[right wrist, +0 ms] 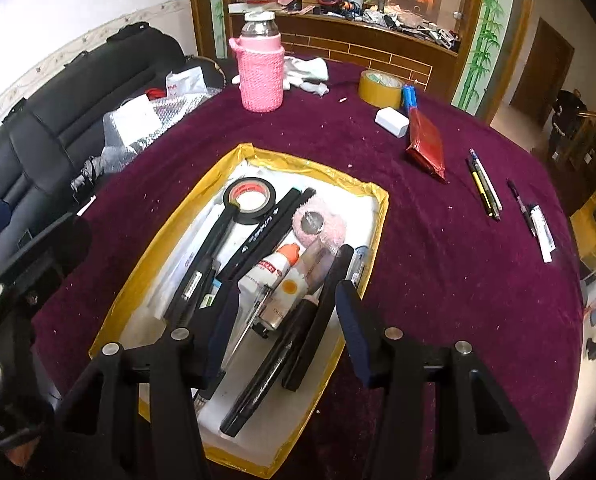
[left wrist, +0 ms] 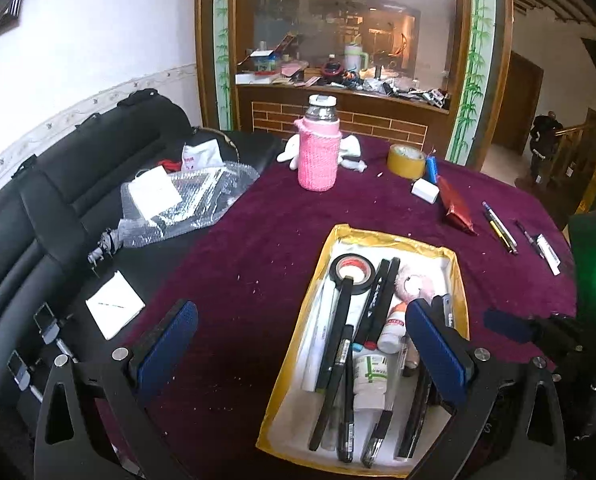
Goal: Organize objects
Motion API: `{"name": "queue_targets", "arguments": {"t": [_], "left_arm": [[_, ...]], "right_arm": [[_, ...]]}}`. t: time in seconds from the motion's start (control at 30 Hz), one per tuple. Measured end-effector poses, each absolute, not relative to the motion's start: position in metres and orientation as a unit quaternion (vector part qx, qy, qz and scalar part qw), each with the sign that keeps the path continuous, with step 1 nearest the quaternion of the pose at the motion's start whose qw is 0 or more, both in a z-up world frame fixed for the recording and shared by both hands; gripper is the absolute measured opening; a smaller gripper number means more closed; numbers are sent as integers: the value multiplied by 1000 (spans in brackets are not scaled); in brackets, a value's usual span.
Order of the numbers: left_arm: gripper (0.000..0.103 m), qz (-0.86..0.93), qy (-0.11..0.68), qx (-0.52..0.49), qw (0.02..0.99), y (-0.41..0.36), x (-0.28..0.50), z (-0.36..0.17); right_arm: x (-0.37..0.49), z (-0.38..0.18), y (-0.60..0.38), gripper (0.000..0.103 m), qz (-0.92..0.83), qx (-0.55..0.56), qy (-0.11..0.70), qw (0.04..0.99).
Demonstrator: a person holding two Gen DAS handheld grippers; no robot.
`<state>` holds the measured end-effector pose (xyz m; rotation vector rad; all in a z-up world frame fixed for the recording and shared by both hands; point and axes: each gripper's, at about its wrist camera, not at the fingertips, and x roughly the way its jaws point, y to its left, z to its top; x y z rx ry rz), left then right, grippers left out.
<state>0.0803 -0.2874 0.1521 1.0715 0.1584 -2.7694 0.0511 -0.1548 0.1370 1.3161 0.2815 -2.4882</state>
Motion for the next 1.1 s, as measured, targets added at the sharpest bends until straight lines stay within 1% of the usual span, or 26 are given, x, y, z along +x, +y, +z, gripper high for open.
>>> {"name": "queue_targets", "arguments": {"t": [0.13, 0.4, 0.9, 1.1], "left_arm": [[102, -919, 82, 376, 82, -299, 79, 143], [102, -912, 90, 391, 89, -304, 80, 135], [102, -910, 76, 397, 97, -300, 80, 134], [102, -904, 64, 407, 116, -297, 79, 126]], "right_arm": [[53, 135, -156, 49, -868, 463, 106, 147], [60, 136, -158, 49, -868, 463, 117, 137], [69, 138, -155, 49, -869, 463, 120, 129], [70, 136, -151, 49, -869, 464, 120, 126]]}}
